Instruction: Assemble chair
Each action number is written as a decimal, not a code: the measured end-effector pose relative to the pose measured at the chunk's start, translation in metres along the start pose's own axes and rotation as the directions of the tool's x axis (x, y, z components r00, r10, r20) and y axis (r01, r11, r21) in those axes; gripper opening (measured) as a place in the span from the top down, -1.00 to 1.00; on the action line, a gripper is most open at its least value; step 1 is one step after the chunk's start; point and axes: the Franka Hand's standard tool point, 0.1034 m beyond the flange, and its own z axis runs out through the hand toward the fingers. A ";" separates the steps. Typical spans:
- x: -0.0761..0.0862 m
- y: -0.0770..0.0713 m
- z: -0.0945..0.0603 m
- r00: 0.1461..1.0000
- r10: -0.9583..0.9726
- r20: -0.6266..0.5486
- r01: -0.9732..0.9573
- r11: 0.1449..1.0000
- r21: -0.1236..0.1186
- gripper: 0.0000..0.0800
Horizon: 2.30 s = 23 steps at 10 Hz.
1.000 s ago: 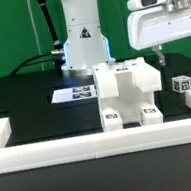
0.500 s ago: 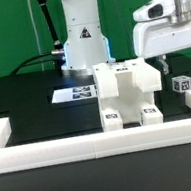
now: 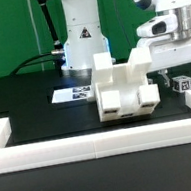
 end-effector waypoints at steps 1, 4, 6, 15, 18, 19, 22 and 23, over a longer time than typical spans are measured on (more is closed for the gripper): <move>-0.001 0.001 0.002 1.000 0.000 0.004 0.000 1.000 -0.001 -0.62; -0.002 0.002 0.003 1.000 0.002 0.006 -0.002 1.000 -0.003 -0.11; -0.001 0.004 0.003 1.000 0.002 0.005 -0.002 1.000 -0.004 0.29; 0.013 0.028 -0.005 0.999 0.042 -0.008 -0.042 0.999 -0.009 0.29; 0.014 0.026 -0.008 0.998 0.059 -0.011 -0.059 0.998 -0.007 -0.38; 0.014 0.026 -0.007 0.998 0.059 -0.010 -0.059 0.998 -0.007 -0.57; 0.014 0.020 -0.018 0.997 0.081 -0.013 -0.081 0.997 0.002 -0.61; 0.014 0.016 -0.031 0.997 0.084 -0.002 -0.084 0.996 0.014 -0.62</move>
Offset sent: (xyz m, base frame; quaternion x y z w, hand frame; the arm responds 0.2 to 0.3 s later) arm 0.0008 -0.0012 0.0005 -0.0004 -0.0002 -0.0022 1.0000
